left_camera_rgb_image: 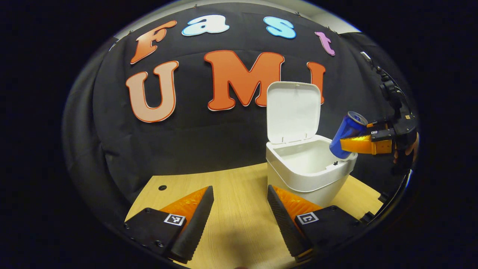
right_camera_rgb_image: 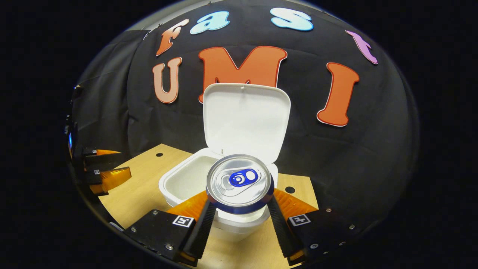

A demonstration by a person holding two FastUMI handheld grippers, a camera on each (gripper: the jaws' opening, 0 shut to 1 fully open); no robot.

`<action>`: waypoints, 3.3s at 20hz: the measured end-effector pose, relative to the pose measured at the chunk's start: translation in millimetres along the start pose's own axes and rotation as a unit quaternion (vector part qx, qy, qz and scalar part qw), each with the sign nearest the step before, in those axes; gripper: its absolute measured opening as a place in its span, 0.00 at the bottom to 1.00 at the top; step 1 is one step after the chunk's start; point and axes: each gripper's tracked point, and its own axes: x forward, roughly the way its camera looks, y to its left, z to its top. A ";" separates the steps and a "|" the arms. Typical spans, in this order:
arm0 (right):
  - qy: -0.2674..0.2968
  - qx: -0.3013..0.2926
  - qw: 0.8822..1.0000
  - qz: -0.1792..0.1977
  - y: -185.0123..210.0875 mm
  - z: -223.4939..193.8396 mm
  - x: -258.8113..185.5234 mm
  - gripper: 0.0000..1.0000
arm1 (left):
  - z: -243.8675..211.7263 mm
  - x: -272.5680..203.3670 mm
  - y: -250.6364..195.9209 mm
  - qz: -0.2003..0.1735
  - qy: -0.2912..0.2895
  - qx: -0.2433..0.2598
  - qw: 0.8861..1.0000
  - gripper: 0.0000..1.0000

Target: Press the lid of the desktop garbage bin to open it, pick up the crumpled paper on the desktop and throw it into the bin, then pick up the pop can on the desktop and drop it into the bin, and finally close the garbage bin lid.

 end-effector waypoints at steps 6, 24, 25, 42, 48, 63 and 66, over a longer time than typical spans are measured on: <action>0.014 -0.005 1.000 0.013 2.8 -11.8 8.8 0.77 | -8.4 -10.4 15.8 0.041 0.005 -0.016 0.999 0.93; 0.024 0.007 0.999 -0.034 10.2 2.1 18.2 0.81 | -7.2 5.3 60.4 0.032 -0.010 -0.010 0.999 0.92; 0.021 0.004 0.999 -0.034 11.0 7.3 18.4 0.82 | -6.7 5.0 65.2 0.035 -0.011 -0.009 0.999 0.89; -0.076 -0.067 0.994 -0.047 5.8 168.6 56.9 0.66 | -16.0 -2.5 122.8 0.089 -0.019 -0.024 0.996 0.92; -0.097 -0.075 0.991 -0.053 0.3 212.1 72.2 0.66 | -22.0 -13.4 150.6 0.124 -0.024 -0.032 0.992 0.92; -0.108 -0.055 0.992 -0.039 15.5 206.7 61.9 0.66 | -35.8 -37.1 172.1 0.162 -0.018 -0.057 0.985 0.93; -0.102 -0.034 0.994 -0.022 21.5 192.4 48.5 0.66 | -35.5 -35.4 162.8 0.149 -0.018 -0.070 0.986 0.92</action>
